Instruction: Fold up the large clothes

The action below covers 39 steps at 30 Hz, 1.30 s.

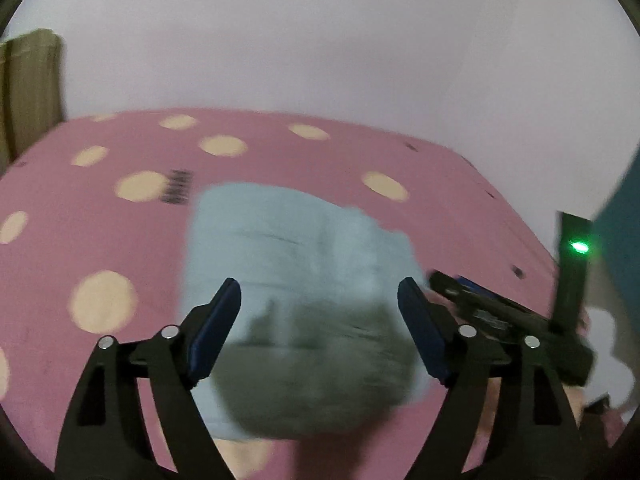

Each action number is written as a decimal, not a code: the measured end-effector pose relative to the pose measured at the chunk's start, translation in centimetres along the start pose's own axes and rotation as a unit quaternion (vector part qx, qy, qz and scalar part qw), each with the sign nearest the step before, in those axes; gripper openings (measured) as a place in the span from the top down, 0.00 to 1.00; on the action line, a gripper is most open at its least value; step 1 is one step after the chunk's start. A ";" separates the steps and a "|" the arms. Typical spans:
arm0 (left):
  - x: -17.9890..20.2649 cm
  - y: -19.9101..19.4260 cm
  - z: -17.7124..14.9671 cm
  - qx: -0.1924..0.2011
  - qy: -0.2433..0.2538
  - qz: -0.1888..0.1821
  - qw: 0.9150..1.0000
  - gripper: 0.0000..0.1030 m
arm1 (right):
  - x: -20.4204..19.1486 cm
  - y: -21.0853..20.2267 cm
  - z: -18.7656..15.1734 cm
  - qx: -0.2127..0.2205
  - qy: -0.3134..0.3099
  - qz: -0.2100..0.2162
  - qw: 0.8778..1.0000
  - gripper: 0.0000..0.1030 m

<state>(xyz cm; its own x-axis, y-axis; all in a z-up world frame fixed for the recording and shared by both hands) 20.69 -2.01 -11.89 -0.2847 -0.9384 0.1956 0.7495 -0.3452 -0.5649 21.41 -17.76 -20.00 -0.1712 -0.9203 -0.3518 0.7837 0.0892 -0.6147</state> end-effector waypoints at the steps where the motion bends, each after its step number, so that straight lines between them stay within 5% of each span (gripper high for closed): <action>1: -1.2 0.2 0.1 0.001 -0.004 0.013 1.000 0.22 | -0.7 0.2 0.1 -0.001 -0.002 0.007 1.000 0.46; 7: -8.6 3.8 -1.4 -0.035 -0.065 0.051 0.996 0.22 | -4.7 4.2 -0.8 -0.047 -0.017 0.035 0.998 0.46; 13: -10.4 6.5 -3.5 -0.065 -0.086 0.035 0.994 0.21 | -5.3 7.6 -2.6 -0.098 0.000 0.032 0.995 0.47; 14: -10.4 6.6 -3.6 -0.066 -0.088 0.032 0.993 0.21 | -5.5 8.0 -2.9 -0.103 0.001 0.036 0.994 0.51; 16: -10.3 6.7 -3.6 -0.067 -0.089 0.022 0.994 0.21 | -5.8 8.0 -3.0 -0.102 0.003 0.047 0.994 0.81; 19: -9.9 6.0 -2.5 -0.052 -0.075 0.021 0.996 0.22 | -6.4 7.0 -2.0 -0.095 0.012 0.078 0.992 0.90; 24: -7.3 5.4 -1.2 -0.038 -0.025 0.007 0.999 0.22 | -4.5 3.2 0.9 -0.046 0.013 0.073 0.996 0.91; 39: -4.7 13.1 -7.0 -0.144 0.019 0.024 0.989 0.21 | 3.3 9.3 -4.4 -0.108 0.049 0.039 0.992 0.86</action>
<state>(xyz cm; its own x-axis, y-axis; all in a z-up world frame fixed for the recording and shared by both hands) 27.66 -2.04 -25.82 -0.2796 -0.9506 0.1351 0.5636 -0.2764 -0.7784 25.48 -18.29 -30.03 -0.1805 -0.8670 -0.4644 0.6525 0.2478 -0.7162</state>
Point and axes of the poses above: each gripper's, at about its wrist camera, not at the fingertips, and y roughly the way its jaws point, x to its right, z to its top, the point moved 8 cm from there along y, roughly the way its jaws point, and after that the axes turned 4 degrees about x, right-handed, at the moved point
